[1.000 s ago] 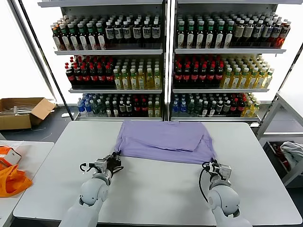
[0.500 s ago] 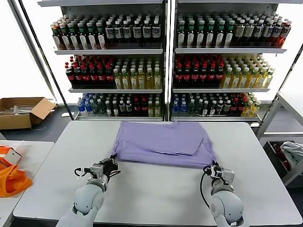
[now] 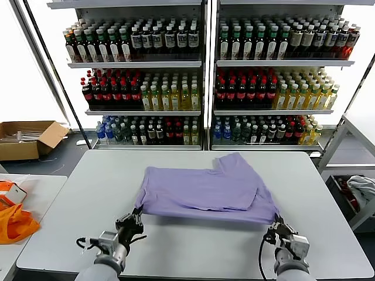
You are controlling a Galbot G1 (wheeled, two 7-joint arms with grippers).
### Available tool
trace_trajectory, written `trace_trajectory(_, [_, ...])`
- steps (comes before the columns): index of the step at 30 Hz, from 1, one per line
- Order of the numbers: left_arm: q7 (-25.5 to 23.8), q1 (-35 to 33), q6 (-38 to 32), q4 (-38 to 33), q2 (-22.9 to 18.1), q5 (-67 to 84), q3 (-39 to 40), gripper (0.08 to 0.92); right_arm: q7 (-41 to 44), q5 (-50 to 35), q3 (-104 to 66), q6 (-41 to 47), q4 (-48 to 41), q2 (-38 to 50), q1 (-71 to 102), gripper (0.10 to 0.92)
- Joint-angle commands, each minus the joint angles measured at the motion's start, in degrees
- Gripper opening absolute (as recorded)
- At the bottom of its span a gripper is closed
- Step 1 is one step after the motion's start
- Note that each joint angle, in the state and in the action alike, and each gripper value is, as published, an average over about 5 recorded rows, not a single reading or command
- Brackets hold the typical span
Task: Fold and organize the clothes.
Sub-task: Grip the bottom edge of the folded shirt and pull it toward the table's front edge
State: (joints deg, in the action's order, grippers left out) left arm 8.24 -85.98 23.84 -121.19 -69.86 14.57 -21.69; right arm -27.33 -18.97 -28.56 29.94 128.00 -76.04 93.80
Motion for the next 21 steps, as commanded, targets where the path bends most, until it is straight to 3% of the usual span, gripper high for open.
trace_trajectory(1, [-0.33,-18.71,-2.24,-8.37,-0.17,-2.90,-0.91,0.085,-1.62,2.01,0.02,-2.01,5.08,1.96,12.15,0.115])
trace_trajectory(12, [-1.94,-18.94,-2.96,-4.66,-2.29,-2.16,-1.53,0.085,-1.47,3.67,1.93,-2.60,2.40,2.08,11.55,0.127])
trace_trajectory(17, [-4.80,-20.80,-2.43,-7.07,-2.78,-2.31,-0.62,0.114,-1.60,3.57,2.02,-3.21,3.42,2.36,12.56,0.249])
trace_trajectory(21, [-4.88,-22.48,-2.18,-11.37,-3.12,-2.22,0.31,0.217,-2.27,1.86,-0.96,-3.48,8.17,1.96,12.13,0.362])
